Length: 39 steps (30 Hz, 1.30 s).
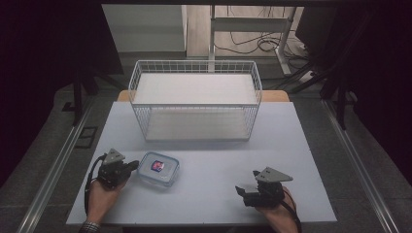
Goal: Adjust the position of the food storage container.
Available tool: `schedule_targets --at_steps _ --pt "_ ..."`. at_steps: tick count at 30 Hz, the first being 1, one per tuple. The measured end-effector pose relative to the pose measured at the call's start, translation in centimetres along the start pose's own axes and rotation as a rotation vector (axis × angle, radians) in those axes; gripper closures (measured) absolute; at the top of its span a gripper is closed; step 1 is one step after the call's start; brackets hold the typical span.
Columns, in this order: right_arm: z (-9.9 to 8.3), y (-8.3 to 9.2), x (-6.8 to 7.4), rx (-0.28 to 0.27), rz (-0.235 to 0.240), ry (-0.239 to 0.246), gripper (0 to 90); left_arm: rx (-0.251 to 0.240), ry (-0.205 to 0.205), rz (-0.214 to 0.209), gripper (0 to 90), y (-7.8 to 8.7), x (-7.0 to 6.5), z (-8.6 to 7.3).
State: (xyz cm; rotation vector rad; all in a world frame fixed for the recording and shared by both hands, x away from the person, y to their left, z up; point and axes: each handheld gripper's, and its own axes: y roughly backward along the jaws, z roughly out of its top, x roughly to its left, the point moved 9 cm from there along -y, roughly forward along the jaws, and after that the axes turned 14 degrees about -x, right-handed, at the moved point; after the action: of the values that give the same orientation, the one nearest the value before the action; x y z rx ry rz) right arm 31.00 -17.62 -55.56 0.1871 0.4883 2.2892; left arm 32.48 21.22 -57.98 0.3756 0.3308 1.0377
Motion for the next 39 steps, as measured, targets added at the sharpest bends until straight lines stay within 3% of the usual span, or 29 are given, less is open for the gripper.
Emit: schedule_targets --at_steps 11,27,39 --pt "0.2 0.0 -0.1 -0.008 -0.003 -0.006 16.9 0.006 -0.031 -0.071 90.0 -0.5 -3.3 0.3" --pt "0.3 -0.1 -0.4 -0.006 -0.012 -0.002 18.8 0.000 -0.069 -0.129 90.0 -1.7 -6.3 0.8" --pt "0.2 -0.1 -0.6 0.012 -0.019 0.002 20.3 -0.013 -0.079 -0.211 90.0 -3.6 -10.2 1.6"
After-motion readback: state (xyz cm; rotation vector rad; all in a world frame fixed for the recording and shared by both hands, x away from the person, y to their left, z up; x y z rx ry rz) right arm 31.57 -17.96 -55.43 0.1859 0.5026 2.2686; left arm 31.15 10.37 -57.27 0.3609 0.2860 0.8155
